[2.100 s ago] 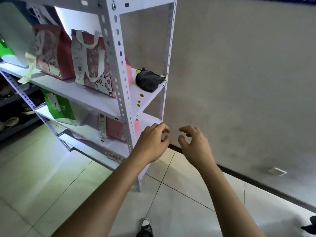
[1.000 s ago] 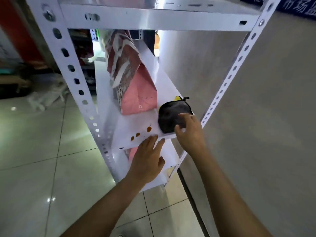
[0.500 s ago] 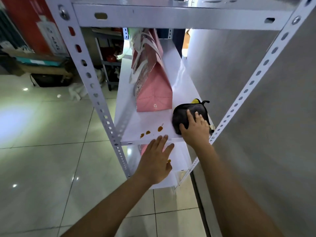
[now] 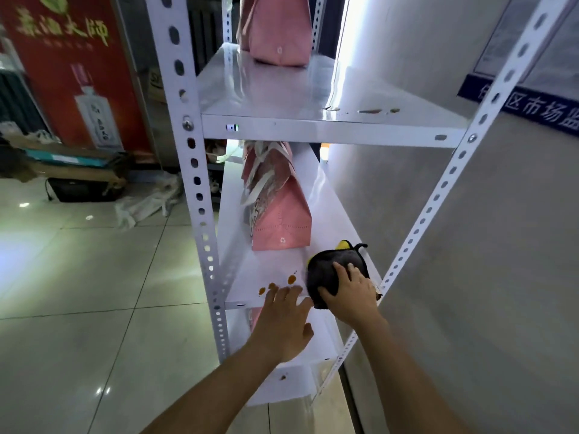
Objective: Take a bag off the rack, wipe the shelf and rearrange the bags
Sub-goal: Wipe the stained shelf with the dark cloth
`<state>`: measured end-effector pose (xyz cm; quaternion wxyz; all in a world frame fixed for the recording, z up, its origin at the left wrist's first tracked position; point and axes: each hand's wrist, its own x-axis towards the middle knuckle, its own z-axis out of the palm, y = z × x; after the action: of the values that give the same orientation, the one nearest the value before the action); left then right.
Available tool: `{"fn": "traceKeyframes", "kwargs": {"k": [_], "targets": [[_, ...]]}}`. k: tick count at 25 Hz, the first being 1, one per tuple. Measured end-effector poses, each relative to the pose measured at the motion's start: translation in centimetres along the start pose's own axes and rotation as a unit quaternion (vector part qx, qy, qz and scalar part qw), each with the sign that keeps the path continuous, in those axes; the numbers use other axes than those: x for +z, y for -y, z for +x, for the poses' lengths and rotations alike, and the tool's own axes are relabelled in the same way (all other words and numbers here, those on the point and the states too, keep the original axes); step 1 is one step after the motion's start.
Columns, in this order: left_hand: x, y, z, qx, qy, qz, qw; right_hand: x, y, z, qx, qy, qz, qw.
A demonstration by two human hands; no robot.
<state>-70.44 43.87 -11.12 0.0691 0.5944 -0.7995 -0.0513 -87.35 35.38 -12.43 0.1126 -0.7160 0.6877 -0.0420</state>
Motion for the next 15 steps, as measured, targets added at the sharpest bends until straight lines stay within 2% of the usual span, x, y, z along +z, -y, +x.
{"fn": "traceKeyframes", "kwargs": {"k": [2, 6, 10, 12, 15], "targets": [[-3.0, 0.6, -0.2, 0.000, -0.042, -0.007, 0.999, 0.7, -0.1, 0.1, -0.003, 0.009, 0.009, 1.000], [-11.5, 0.8, -1.2, 0.021, -0.173, -0.031, 0.984, 0.8, -0.6, -0.2, -0.013, -0.056, -0.035, 0.998], [-20.8, -1.4, -3.3, 0.079, -0.343, 0.001, 0.936, 0.4, 0.2, -1.9, -0.011, -0.091, -0.044, 0.995], [-23.8, -2.0, -4.0, 0.098, -0.394, 0.015, 0.914, -0.1, 0.4, -3.3, -0.010, -0.111, 0.004, 0.994], [-26.4, -2.1, -3.6, 0.089, -0.422, 0.035, 0.901, -3.5, 0.6, -5.8, -0.044, -0.176, 0.154, 0.971]]}}
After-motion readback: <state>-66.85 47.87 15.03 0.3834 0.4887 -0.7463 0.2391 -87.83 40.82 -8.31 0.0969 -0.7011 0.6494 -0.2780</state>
